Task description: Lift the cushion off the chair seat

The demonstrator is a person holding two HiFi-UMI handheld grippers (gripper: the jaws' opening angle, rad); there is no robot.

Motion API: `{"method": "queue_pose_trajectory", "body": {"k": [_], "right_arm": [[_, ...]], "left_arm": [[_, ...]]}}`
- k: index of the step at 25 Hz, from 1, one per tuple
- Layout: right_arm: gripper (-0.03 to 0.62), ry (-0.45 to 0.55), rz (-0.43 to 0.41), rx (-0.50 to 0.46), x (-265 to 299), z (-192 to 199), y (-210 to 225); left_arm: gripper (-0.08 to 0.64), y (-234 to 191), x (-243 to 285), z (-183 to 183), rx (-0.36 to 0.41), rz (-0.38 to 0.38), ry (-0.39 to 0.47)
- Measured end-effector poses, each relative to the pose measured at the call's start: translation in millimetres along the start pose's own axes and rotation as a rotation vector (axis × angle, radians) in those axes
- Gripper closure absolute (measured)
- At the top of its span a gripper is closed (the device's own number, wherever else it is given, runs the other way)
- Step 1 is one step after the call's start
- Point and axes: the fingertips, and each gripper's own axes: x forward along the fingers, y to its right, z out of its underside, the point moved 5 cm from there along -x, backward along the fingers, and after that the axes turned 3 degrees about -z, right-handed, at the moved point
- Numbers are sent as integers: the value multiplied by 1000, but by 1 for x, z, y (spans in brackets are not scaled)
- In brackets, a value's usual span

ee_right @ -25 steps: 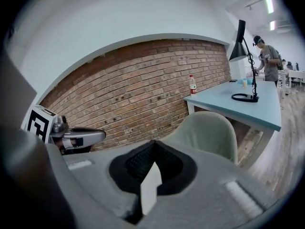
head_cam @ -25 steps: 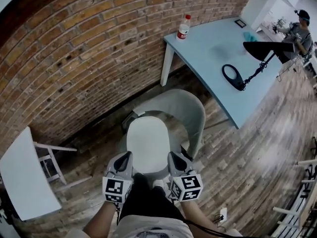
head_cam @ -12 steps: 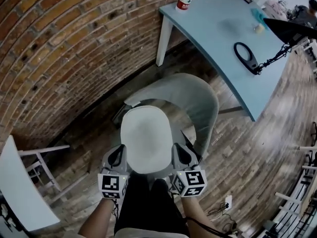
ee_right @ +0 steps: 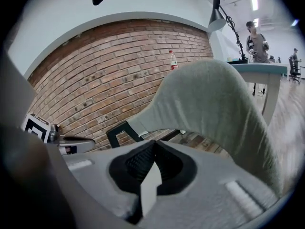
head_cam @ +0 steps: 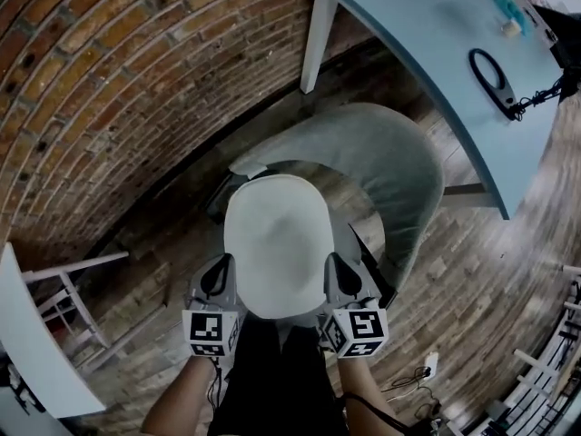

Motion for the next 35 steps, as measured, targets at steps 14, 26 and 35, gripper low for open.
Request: {"method": "queue_pose_trajectory", "body": {"k": [14,26,35], "right_arm": [[592,-73,67,73,50,91,46],[306,-136,139,121,72,130,70],[224,-229,119,156,88,159,77]], "left_arm": [[563,-11,59,88,-65,21,-95],[373,-17,81,130,-113,-14,-189],[261,-23,90,150,-153,-65,-252]]}}
